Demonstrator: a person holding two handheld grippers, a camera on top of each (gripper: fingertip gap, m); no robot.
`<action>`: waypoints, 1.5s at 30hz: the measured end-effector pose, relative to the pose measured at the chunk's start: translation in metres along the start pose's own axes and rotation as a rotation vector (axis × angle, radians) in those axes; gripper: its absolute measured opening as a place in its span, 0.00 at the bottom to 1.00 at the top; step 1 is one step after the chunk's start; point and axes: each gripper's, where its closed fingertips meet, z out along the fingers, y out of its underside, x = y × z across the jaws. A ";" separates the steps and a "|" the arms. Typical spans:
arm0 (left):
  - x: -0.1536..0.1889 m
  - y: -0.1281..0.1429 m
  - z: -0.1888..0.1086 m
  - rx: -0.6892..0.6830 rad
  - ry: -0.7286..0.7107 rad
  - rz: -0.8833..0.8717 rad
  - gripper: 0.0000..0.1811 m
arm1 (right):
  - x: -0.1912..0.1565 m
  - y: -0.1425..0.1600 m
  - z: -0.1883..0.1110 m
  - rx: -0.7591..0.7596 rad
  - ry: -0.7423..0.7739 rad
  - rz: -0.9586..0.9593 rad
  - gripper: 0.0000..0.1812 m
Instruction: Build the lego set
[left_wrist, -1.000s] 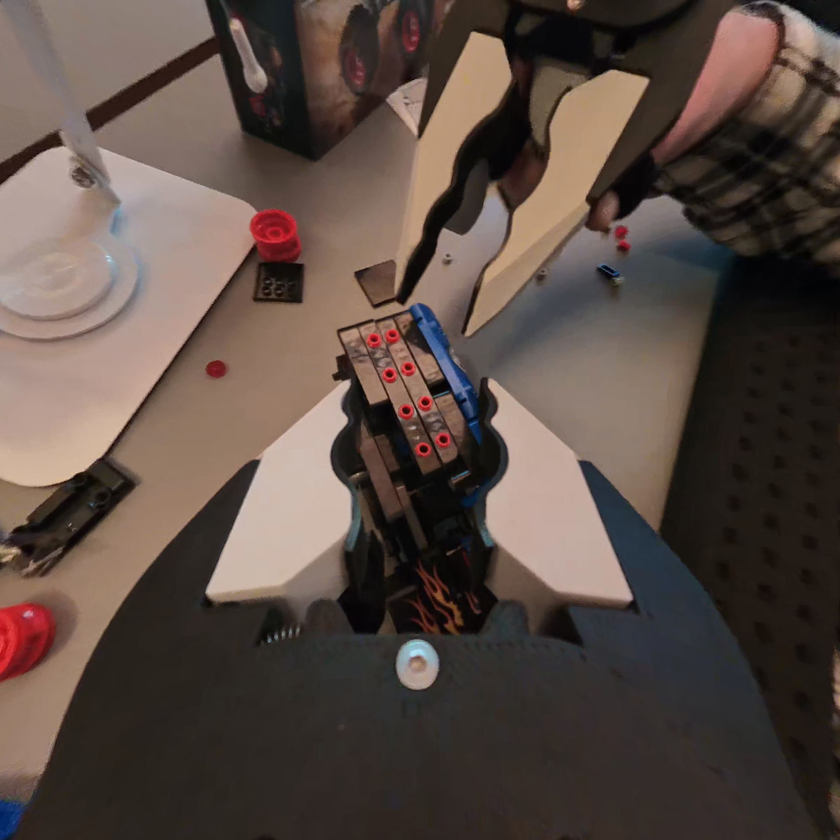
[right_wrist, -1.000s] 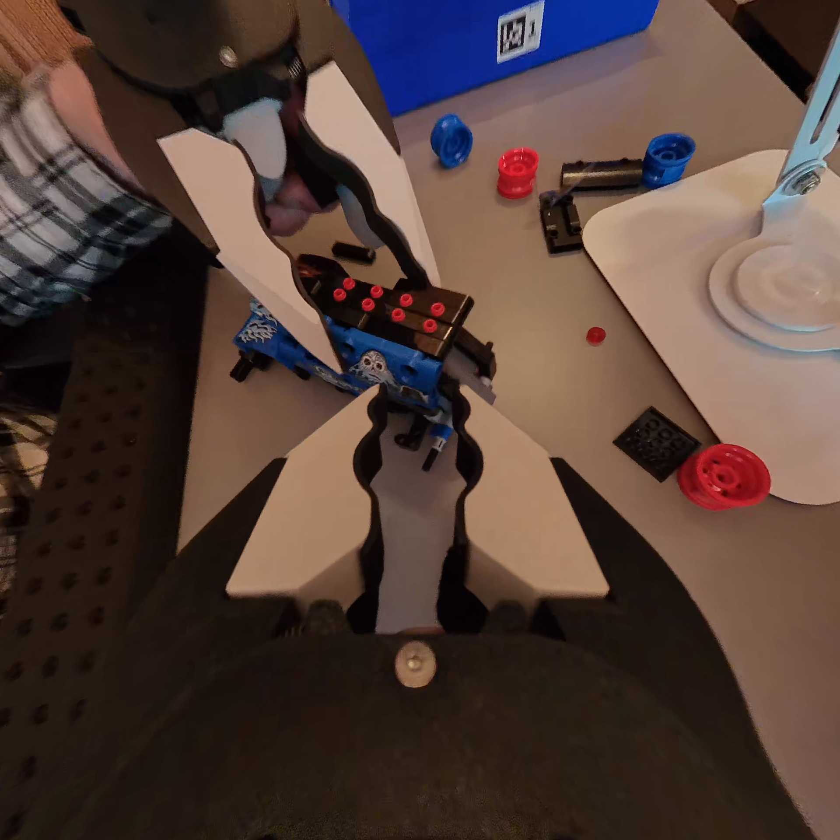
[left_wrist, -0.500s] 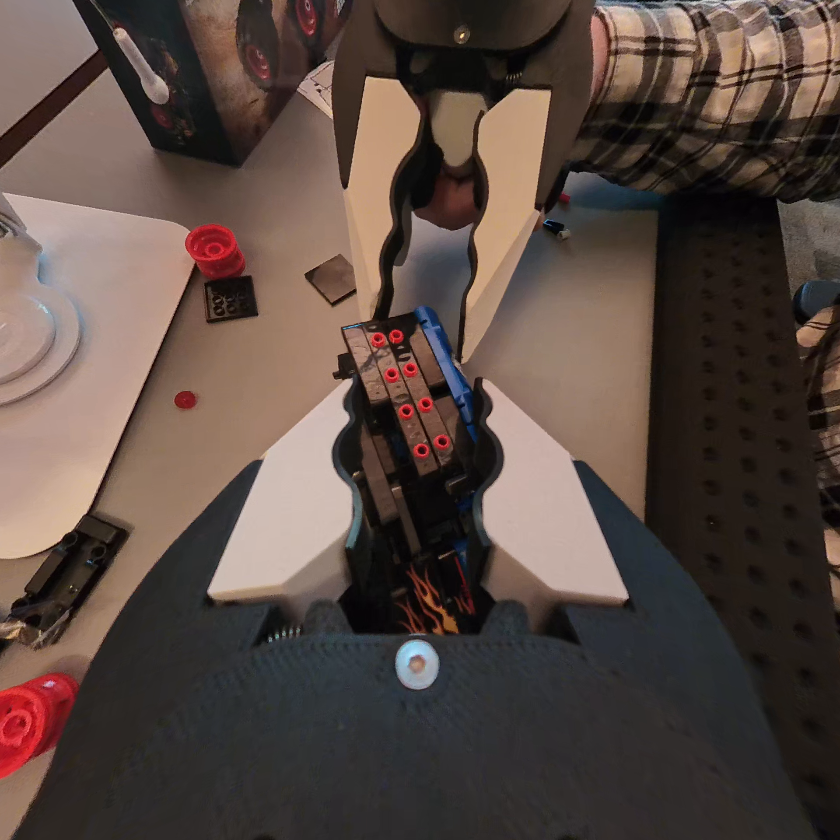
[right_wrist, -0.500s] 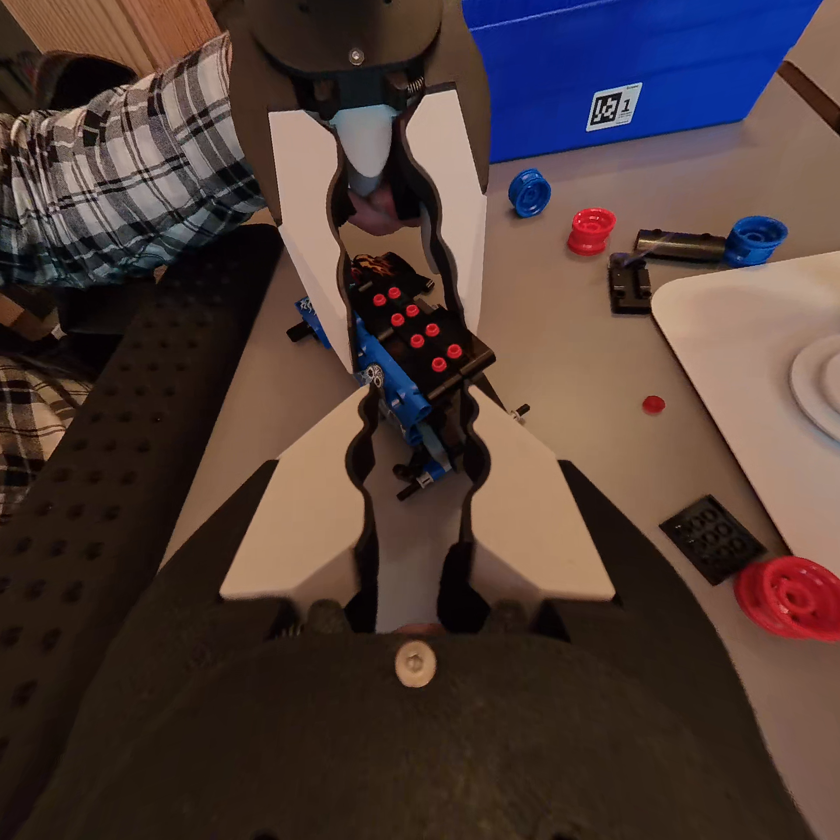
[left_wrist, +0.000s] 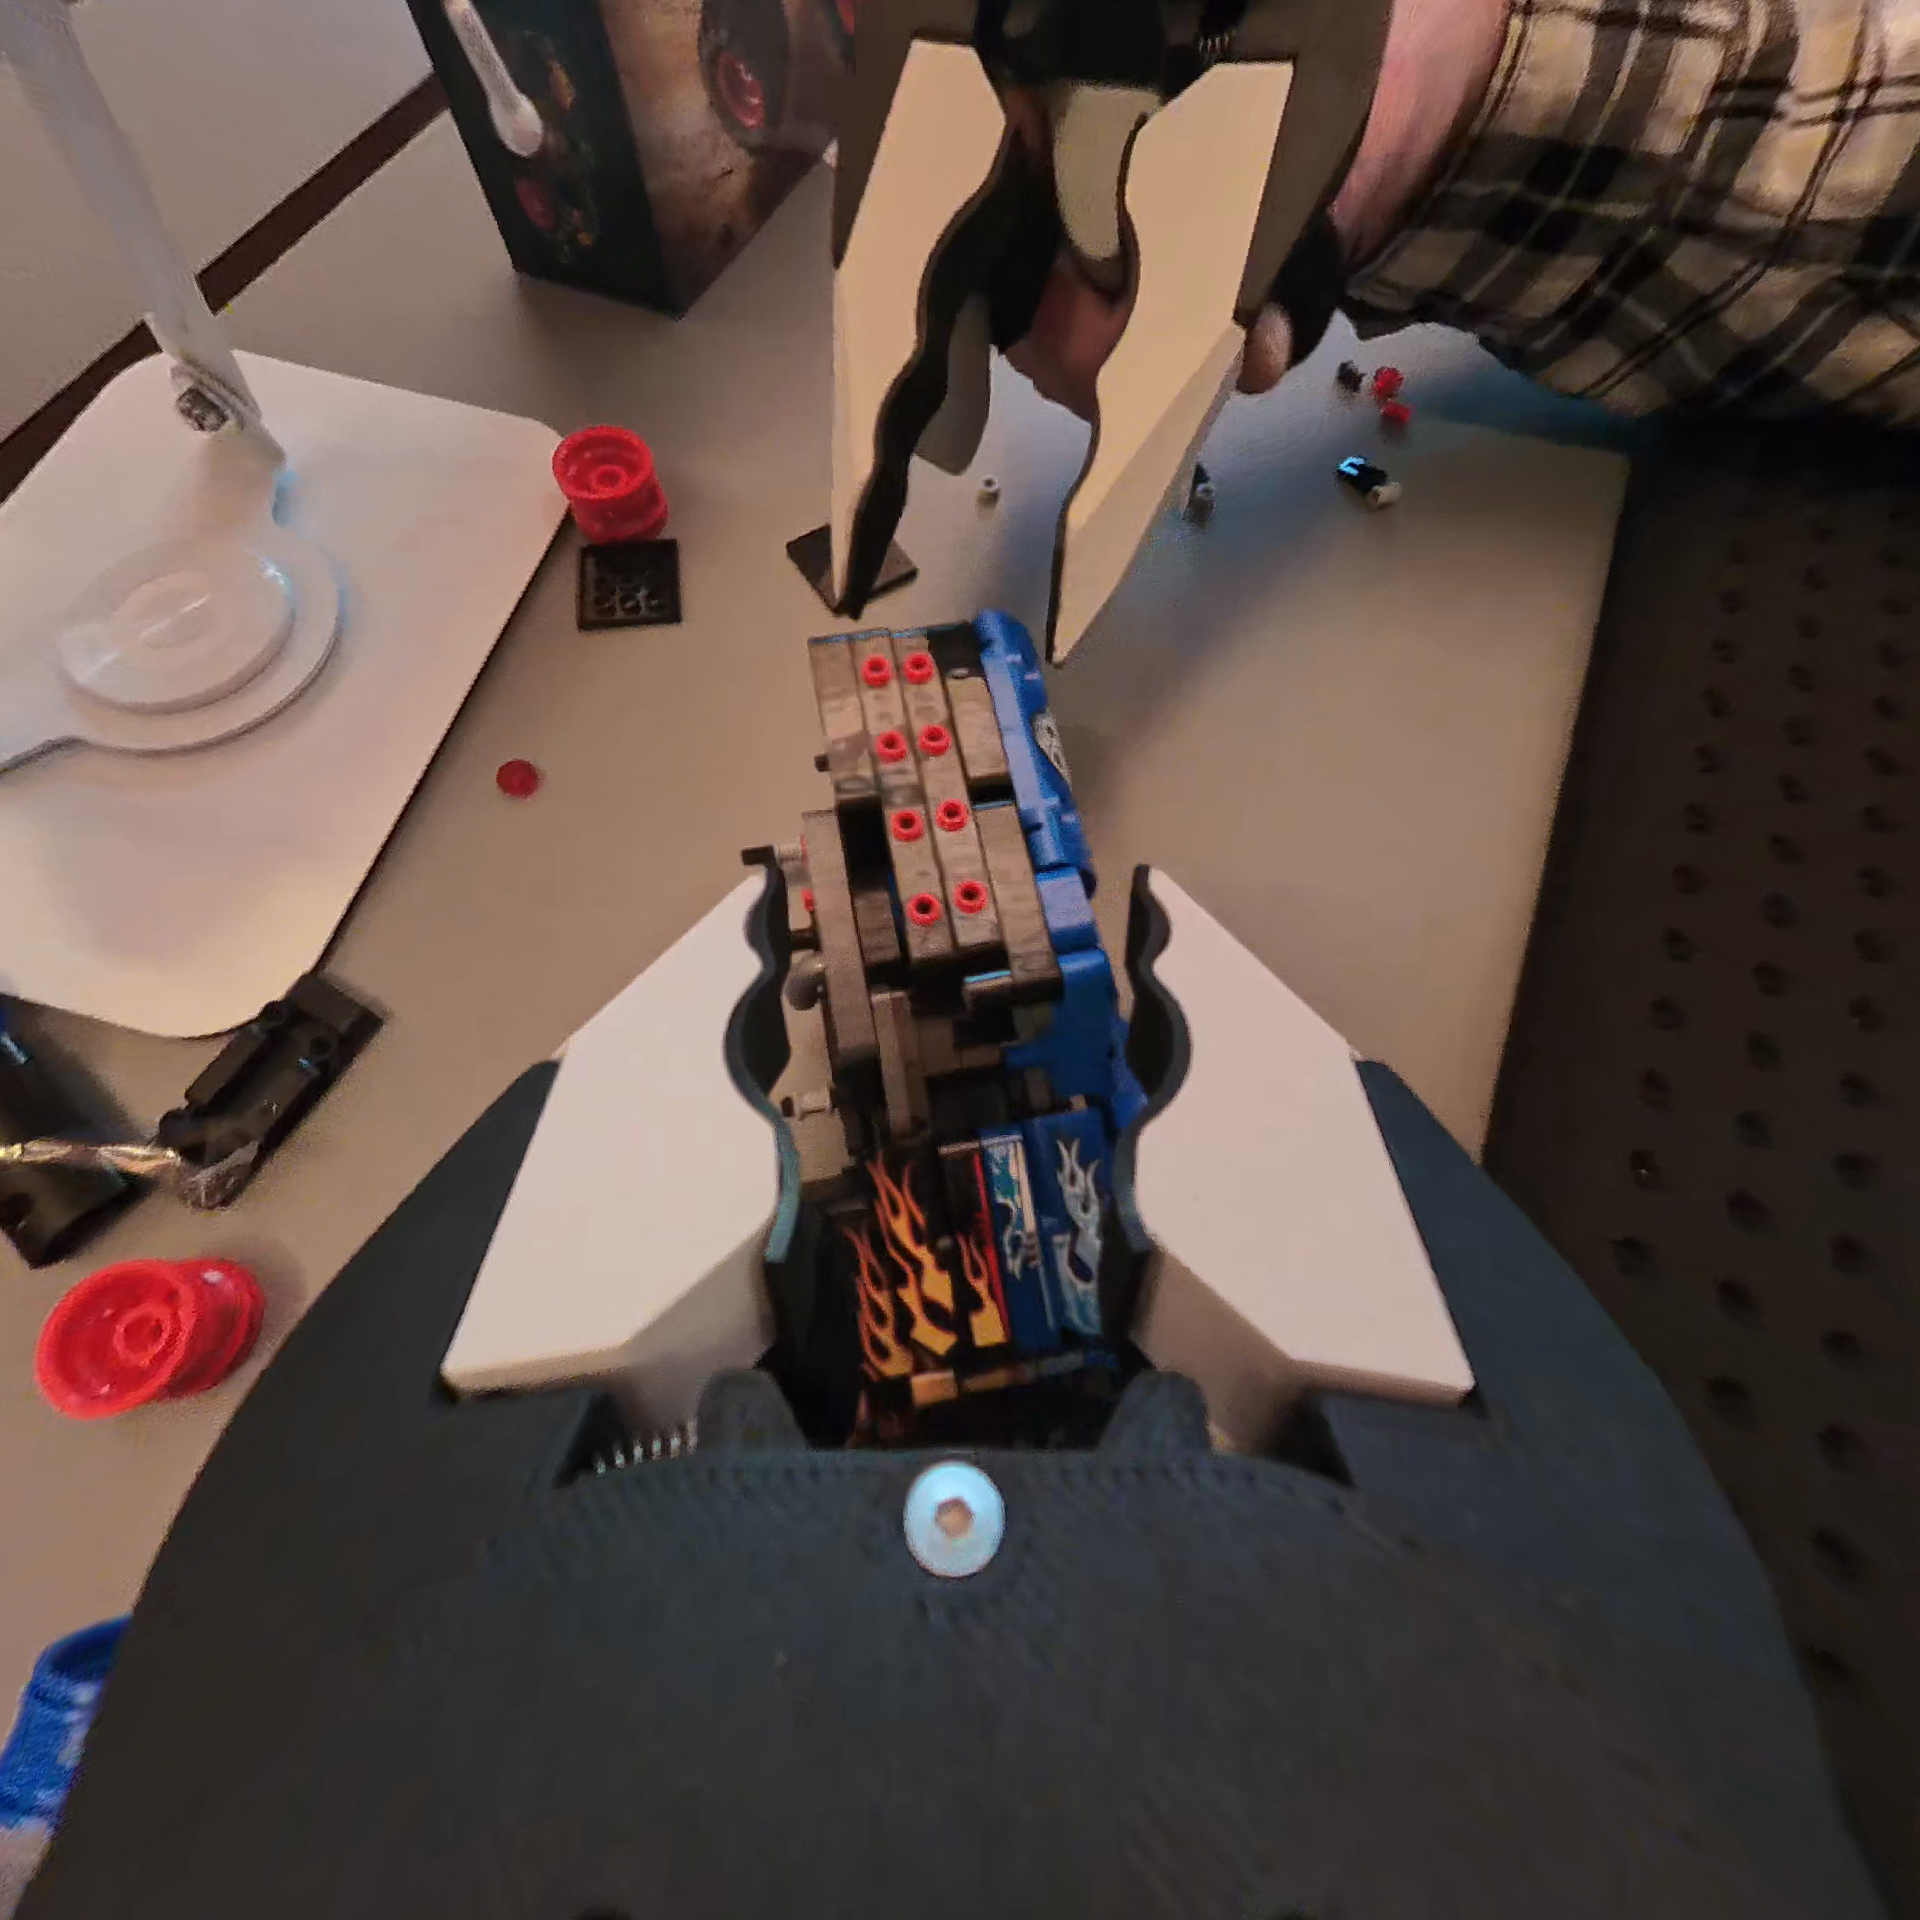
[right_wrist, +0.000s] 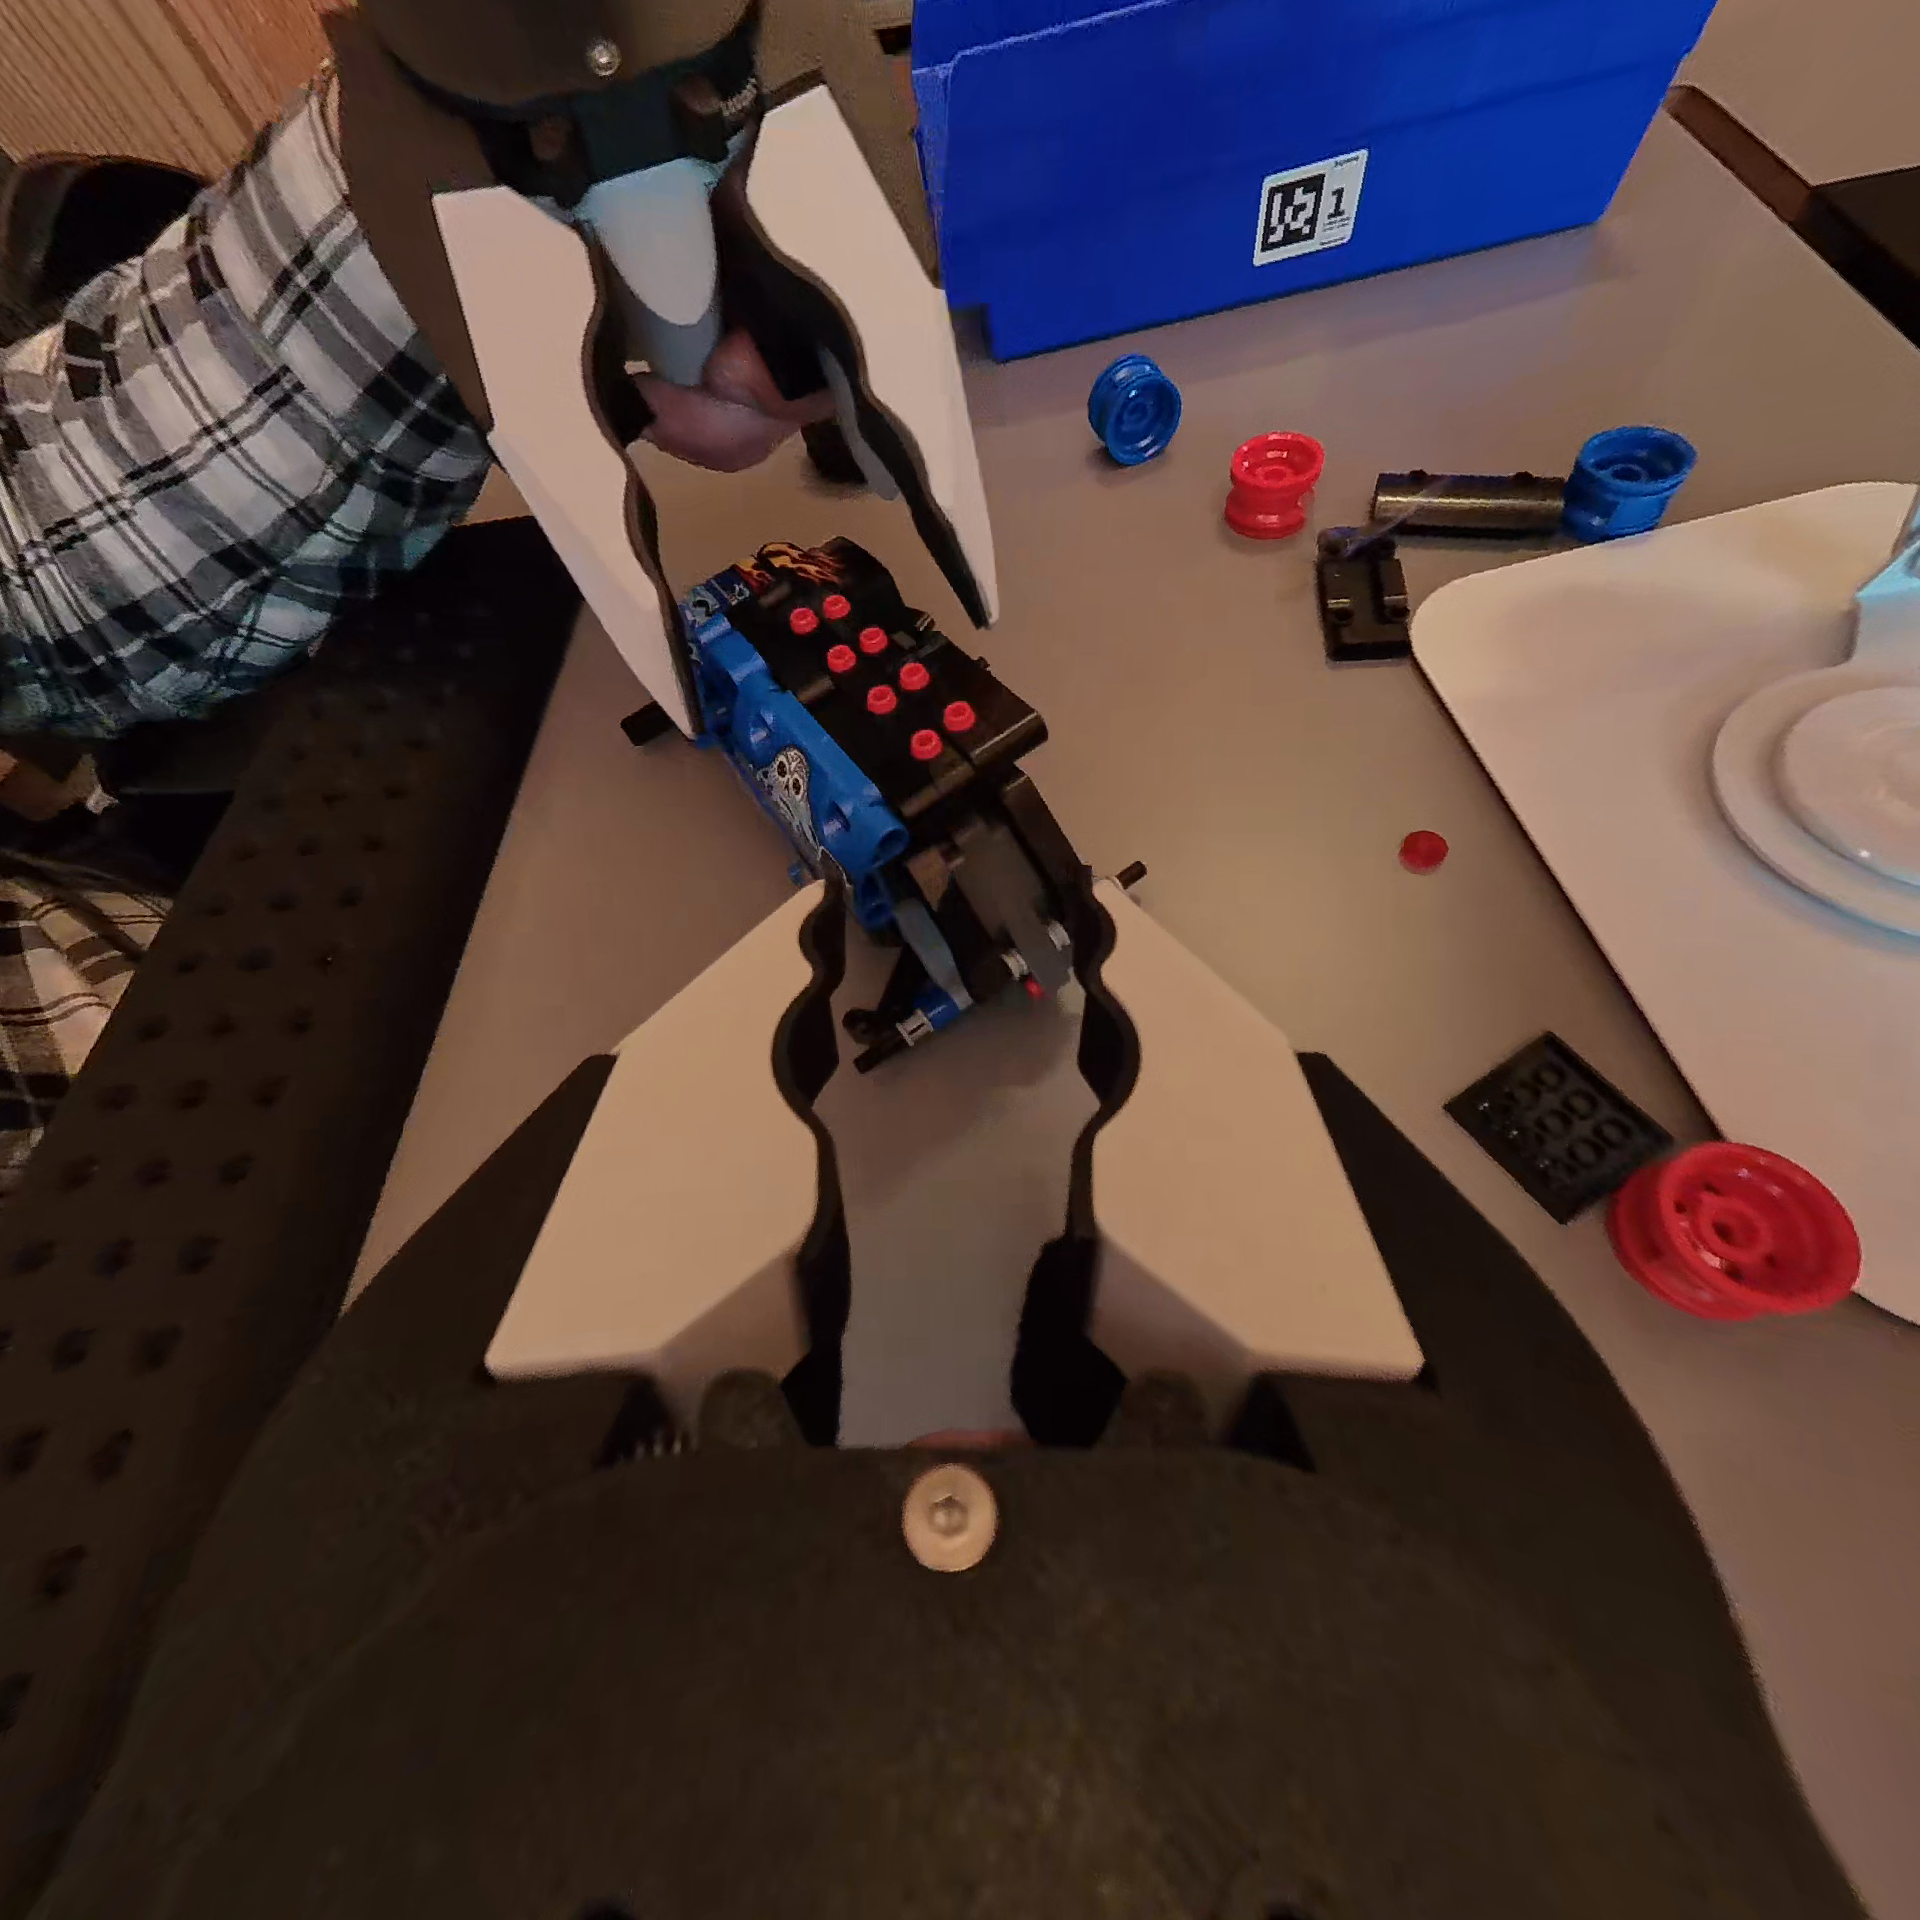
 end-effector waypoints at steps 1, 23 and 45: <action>0.004 0.003 0.002 -0.012 0.003 0.011 0.35 | -0.001 -0.001 0.001 0.007 -0.009 -0.003 0.24; 0.001 0.051 -0.013 -0.096 -0.309 0.015 0.37 | 0.007 0.026 0.007 -0.094 0.068 -0.041 0.33; -0.041 0.031 -0.024 0.122 0.077 -0.435 0.36 | 0.003 0.025 0.017 -0.103 0.105 -0.091 0.31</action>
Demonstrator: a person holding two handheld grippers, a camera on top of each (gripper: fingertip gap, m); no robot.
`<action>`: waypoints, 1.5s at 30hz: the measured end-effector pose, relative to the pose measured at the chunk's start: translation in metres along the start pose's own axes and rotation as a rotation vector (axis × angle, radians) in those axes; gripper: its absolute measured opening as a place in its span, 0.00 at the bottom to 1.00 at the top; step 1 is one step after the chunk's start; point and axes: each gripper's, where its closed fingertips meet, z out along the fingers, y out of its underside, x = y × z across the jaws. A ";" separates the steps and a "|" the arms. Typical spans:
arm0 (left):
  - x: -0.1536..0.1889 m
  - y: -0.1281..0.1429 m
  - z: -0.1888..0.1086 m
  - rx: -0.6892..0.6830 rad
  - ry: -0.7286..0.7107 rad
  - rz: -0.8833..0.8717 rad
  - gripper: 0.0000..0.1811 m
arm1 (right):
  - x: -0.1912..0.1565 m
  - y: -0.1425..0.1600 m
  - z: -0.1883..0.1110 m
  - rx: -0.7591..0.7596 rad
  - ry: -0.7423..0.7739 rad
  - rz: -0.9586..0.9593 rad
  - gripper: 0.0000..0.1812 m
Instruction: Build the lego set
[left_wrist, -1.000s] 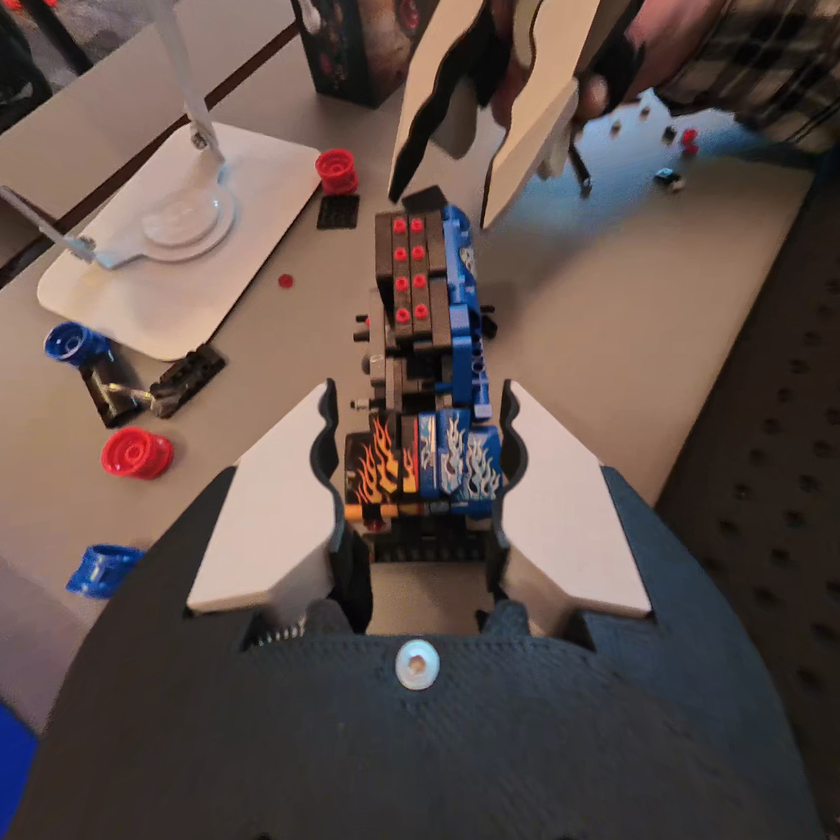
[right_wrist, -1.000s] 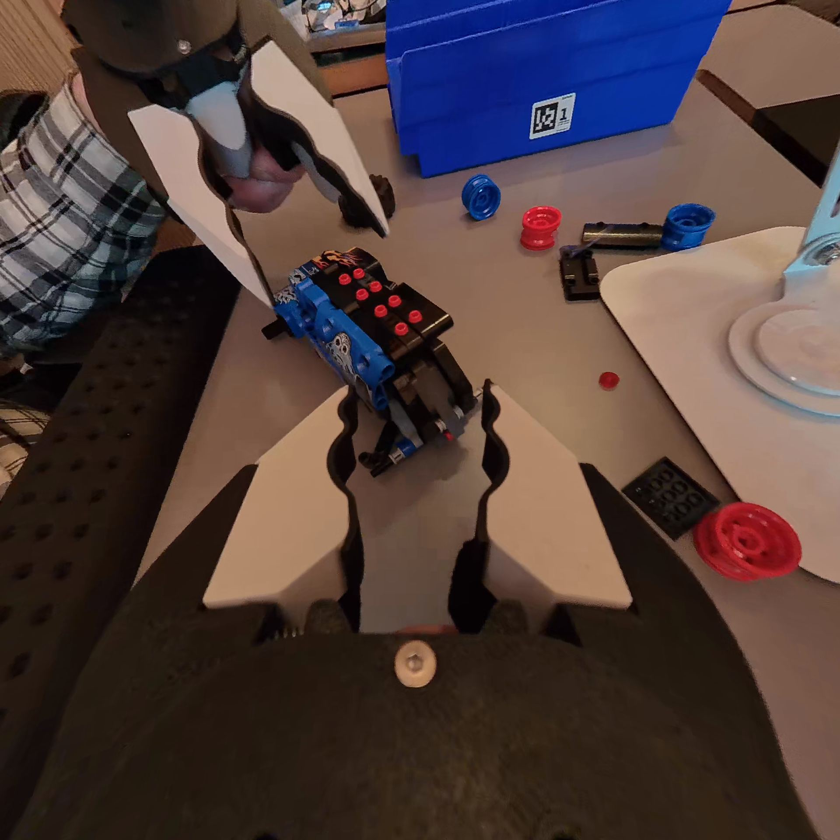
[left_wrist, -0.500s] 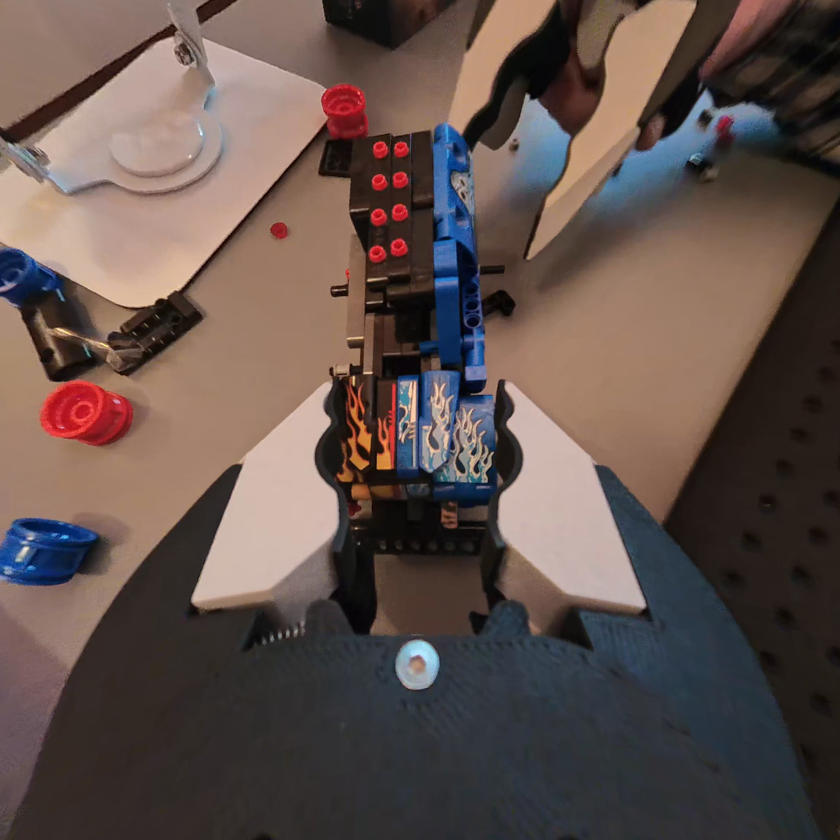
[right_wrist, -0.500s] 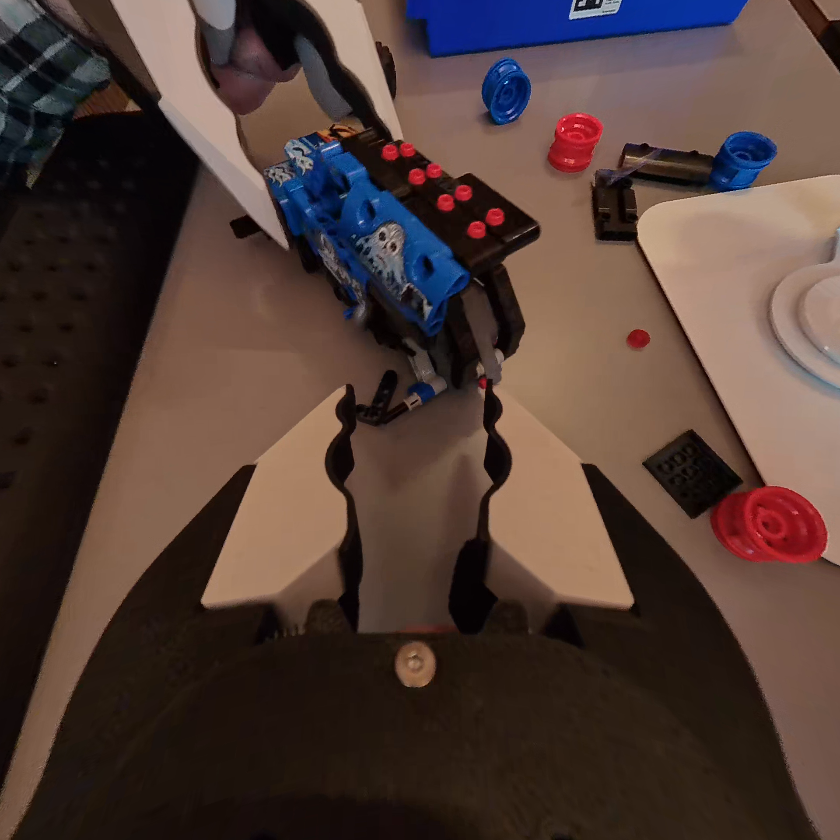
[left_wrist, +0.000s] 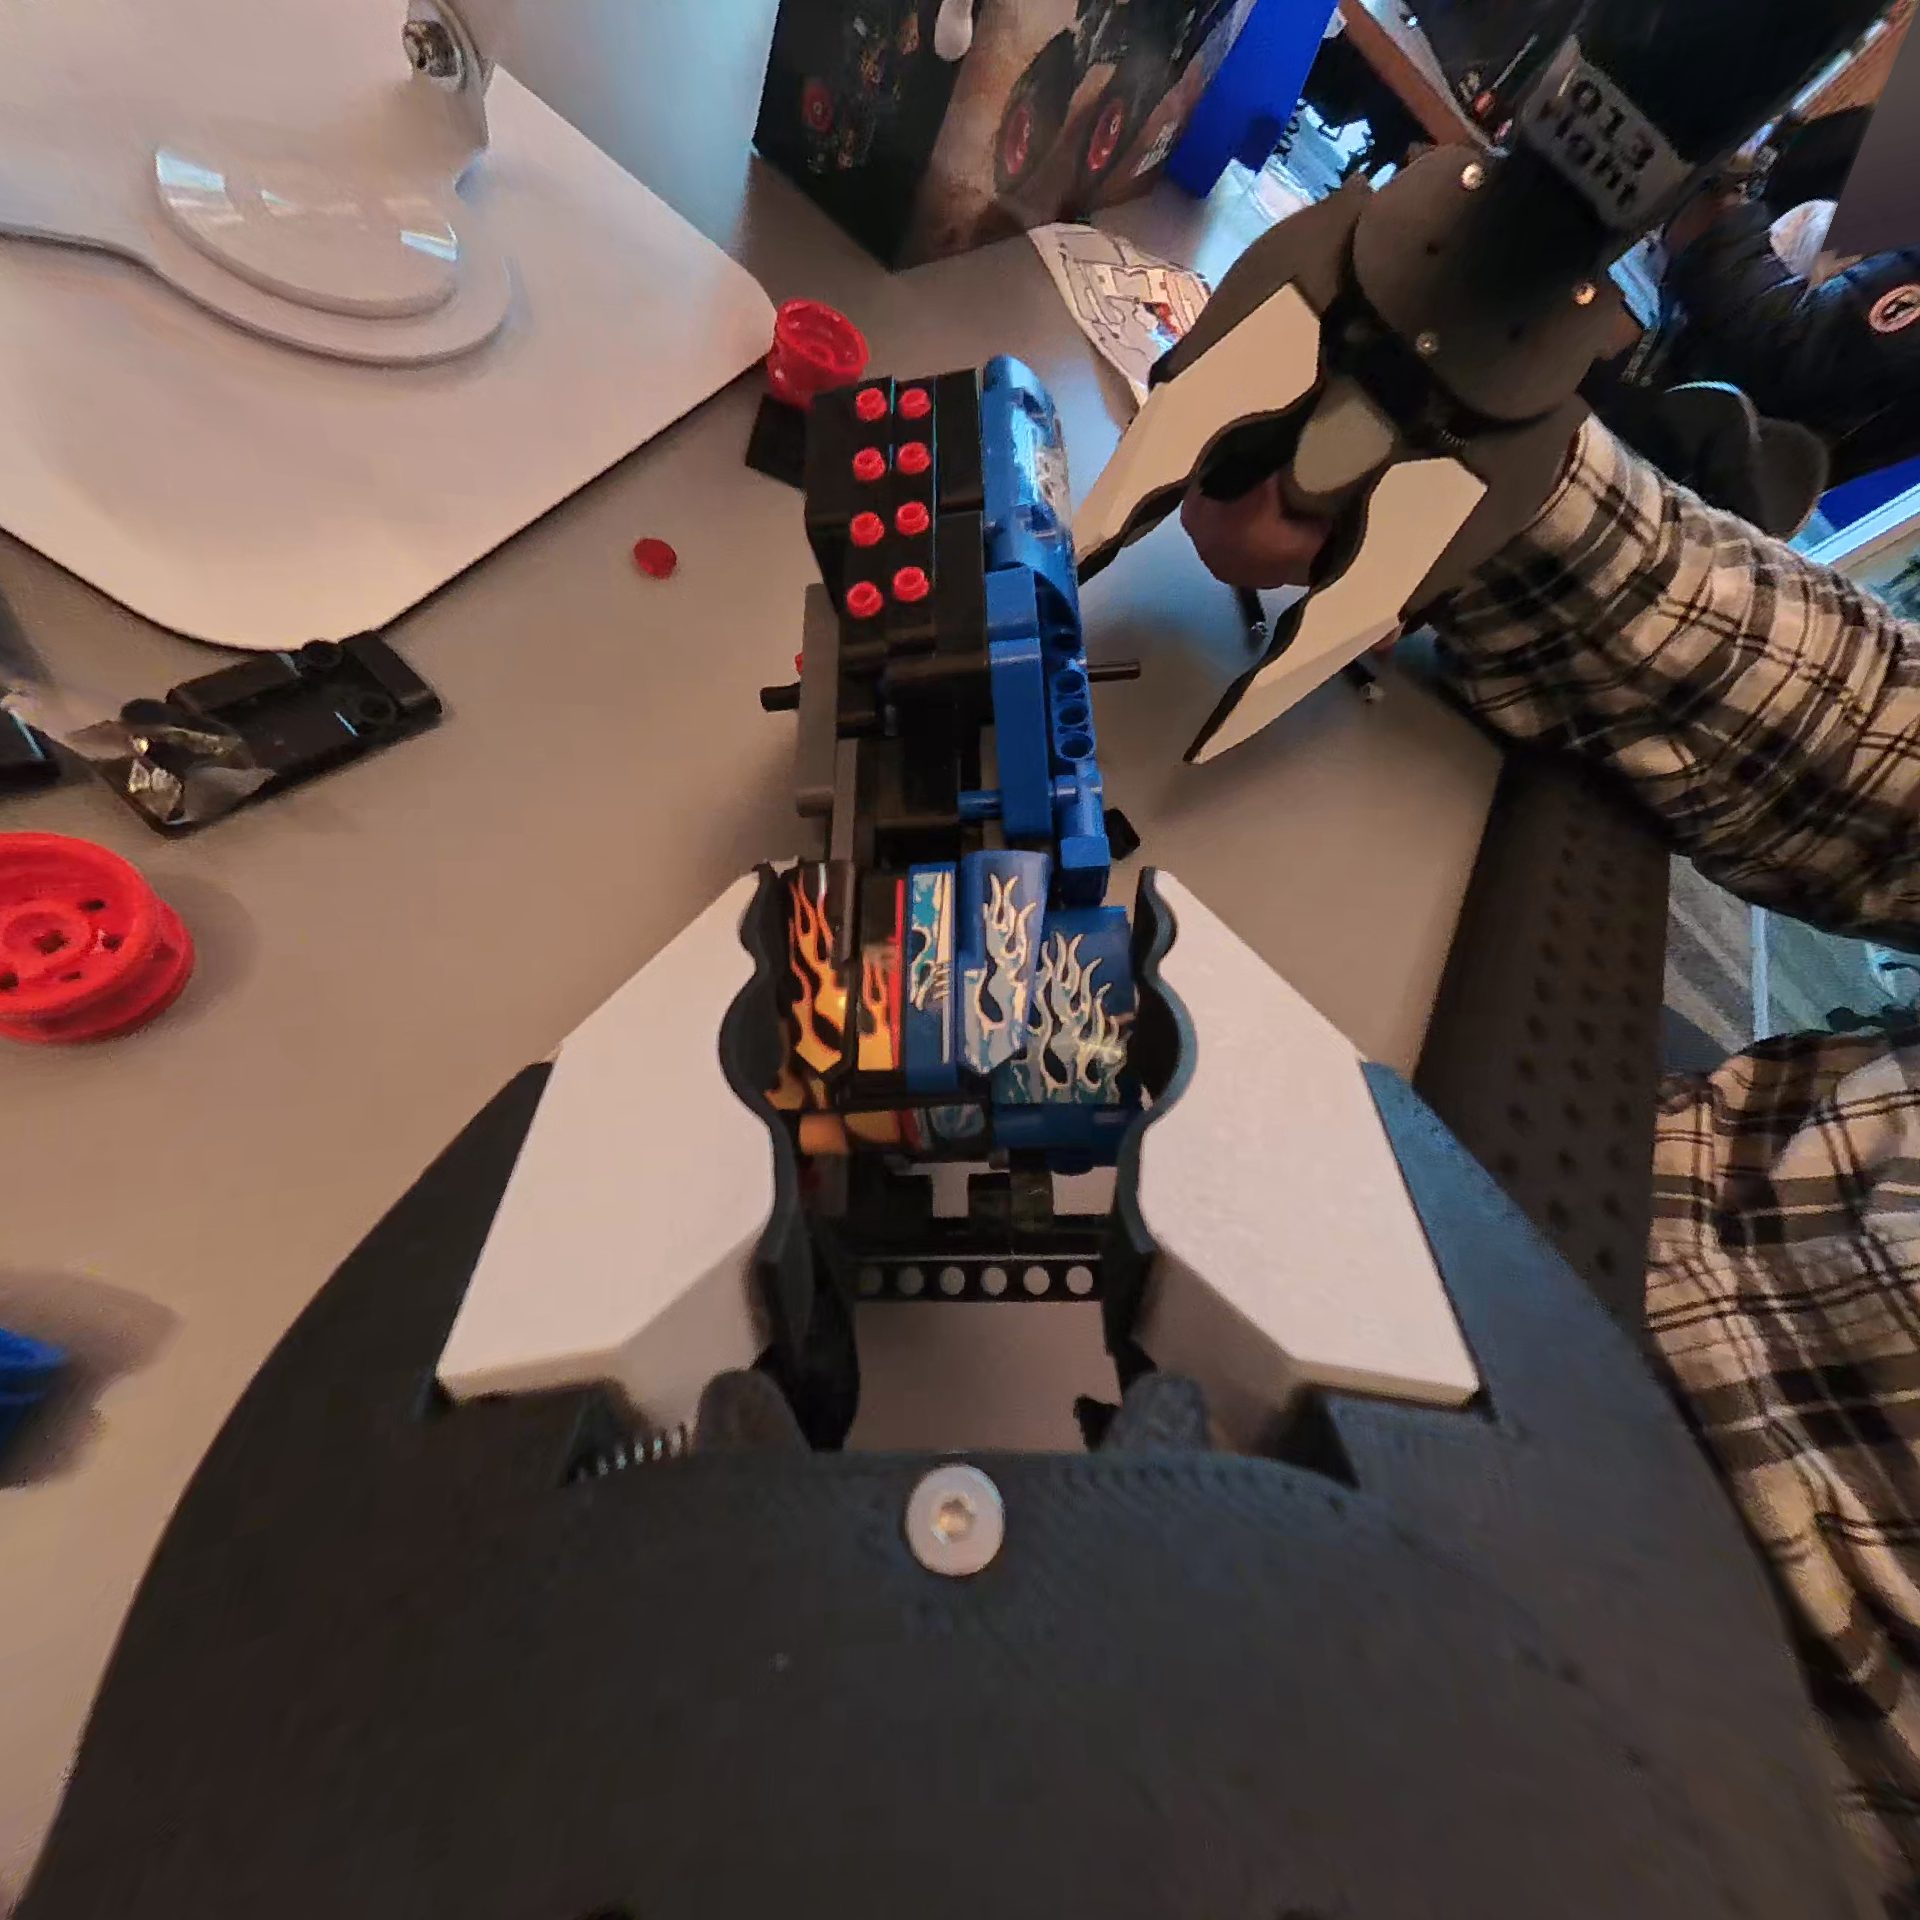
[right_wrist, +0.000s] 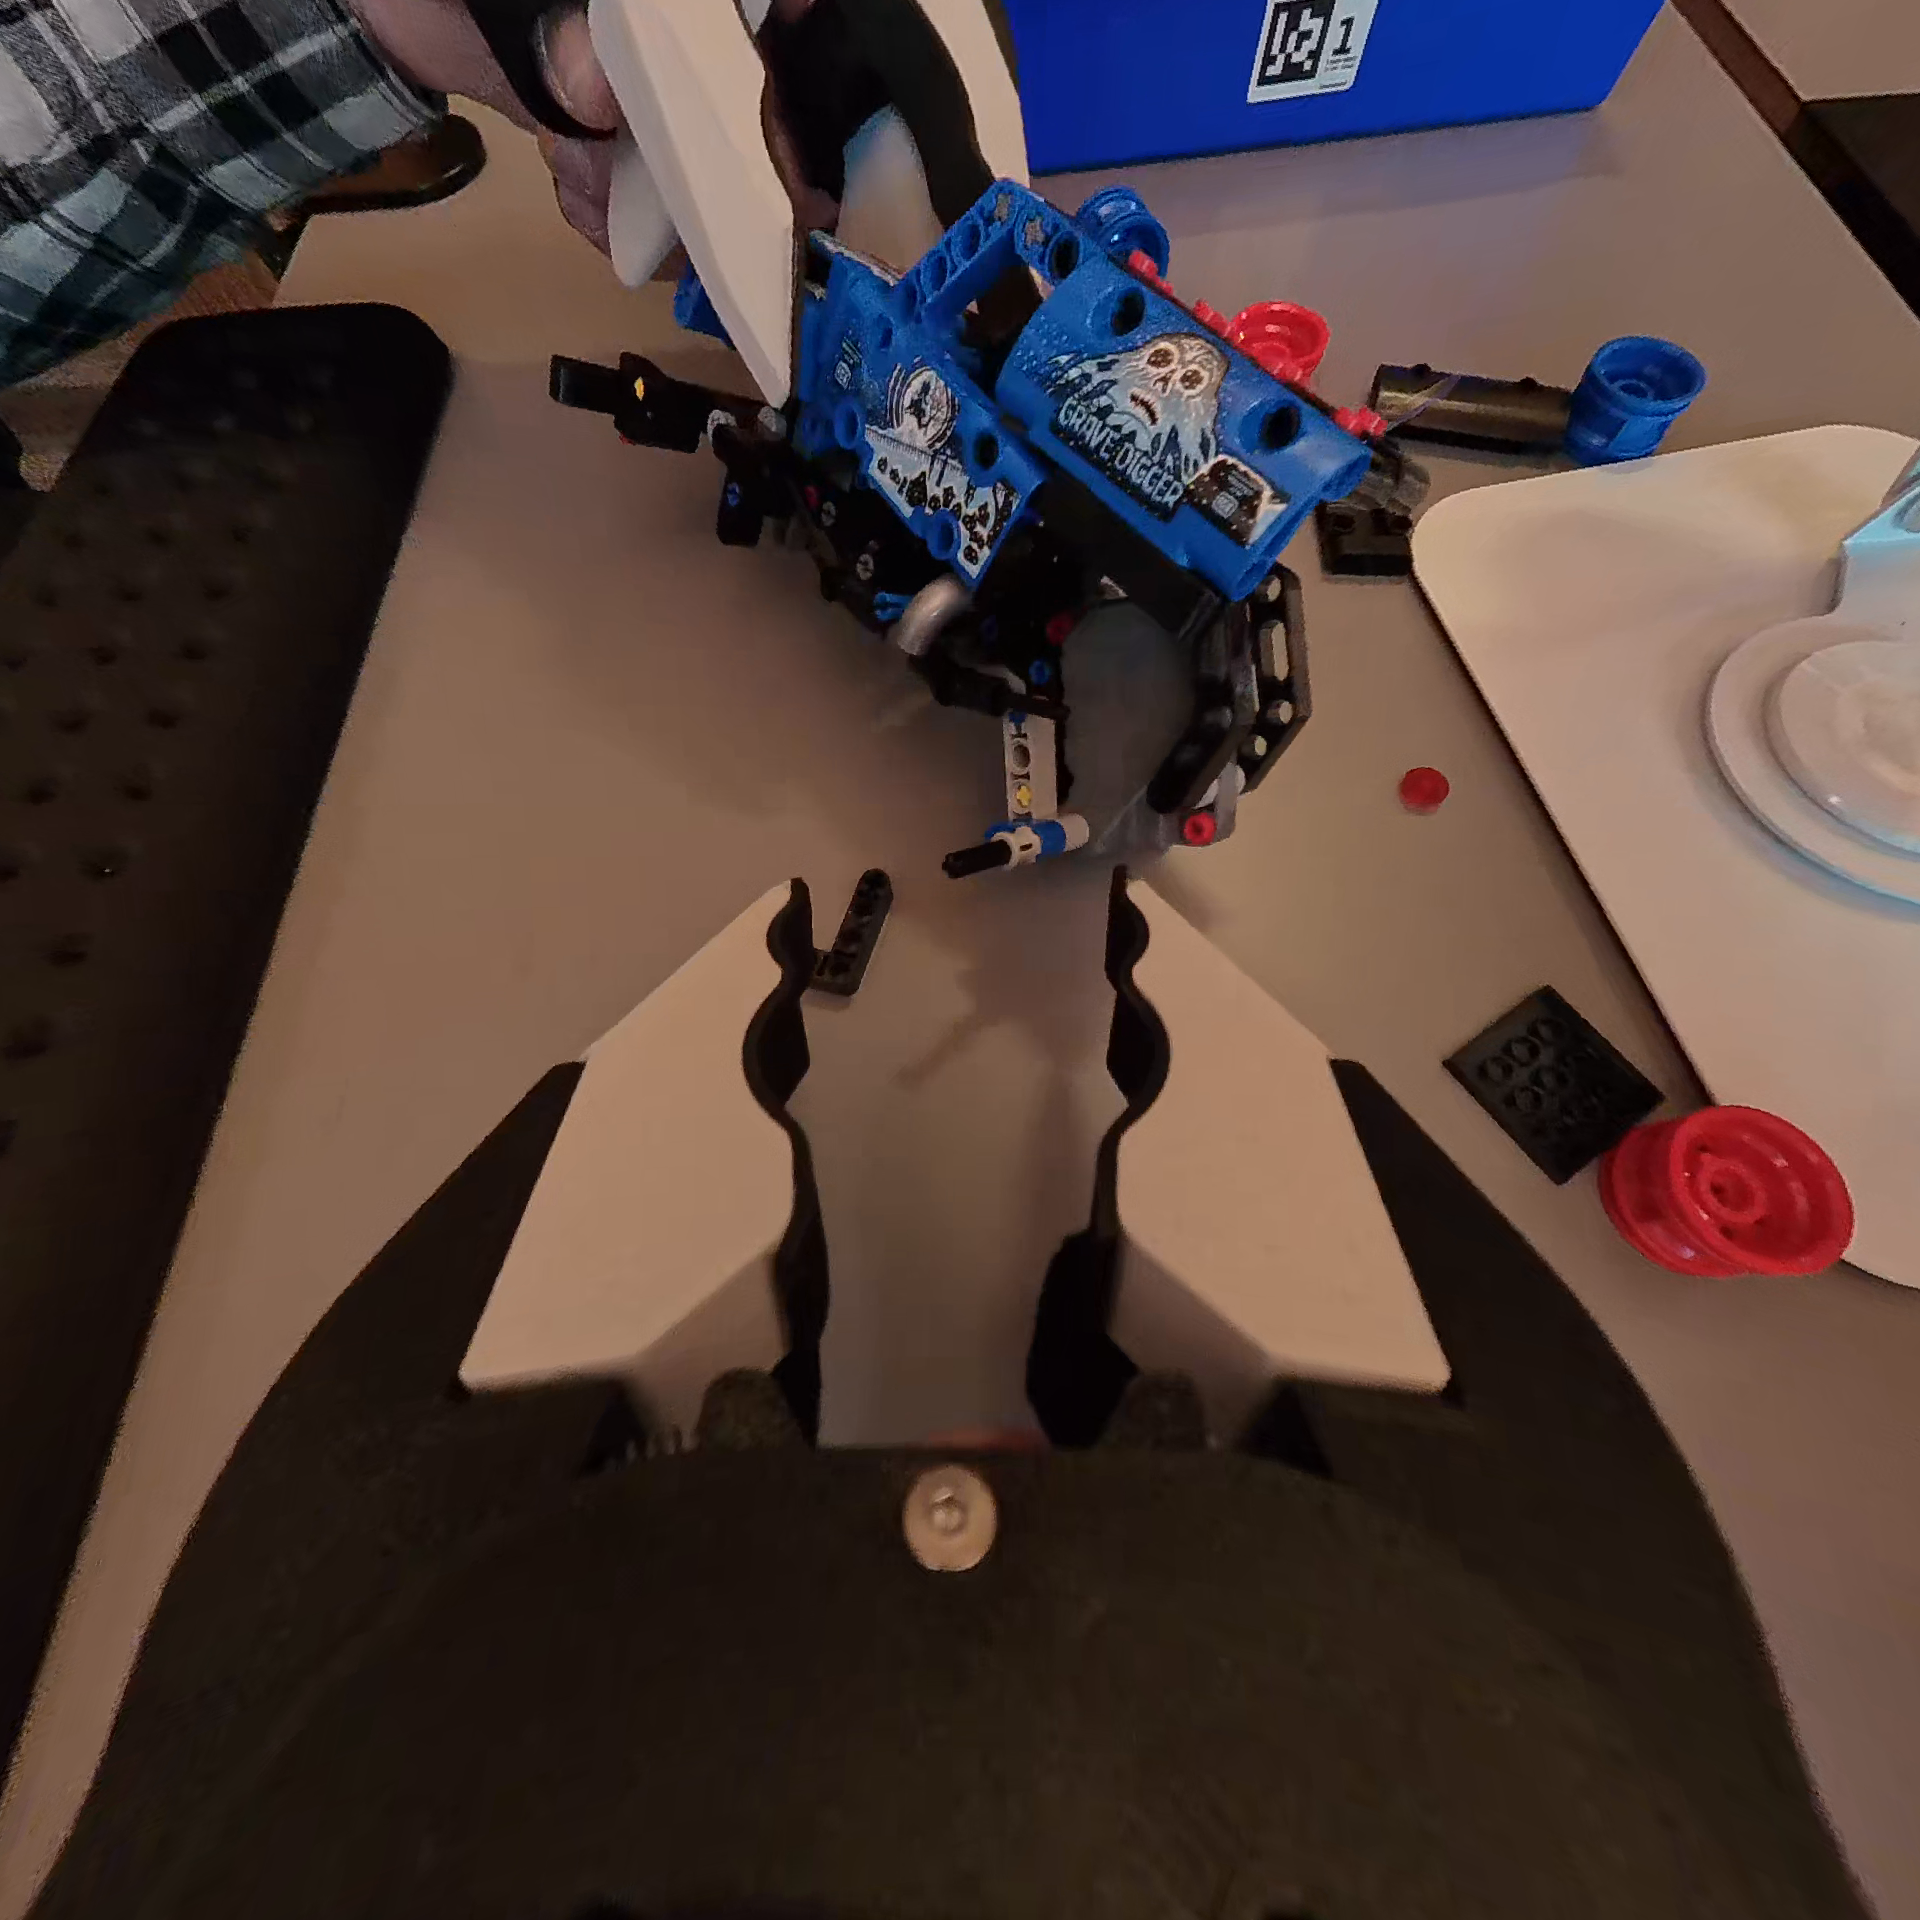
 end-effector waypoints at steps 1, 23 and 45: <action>0.000 0.000 0.001 0.000 -0.006 0.023 0.36 | 0.000 0.001 0.001 -0.003 0.001 0.000 0.31; 0.005 0.043 -0.022 -0.048 -0.320 0.294 0.49 | 0.003 0.018 0.009 -0.112 0.046 -0.055 0.30; -0.023 0.013 -0.011 0.133 -0.176 -0.057 0.42 | 0.007 0.015 0.010 -0.095 0.065 -0.034 0.31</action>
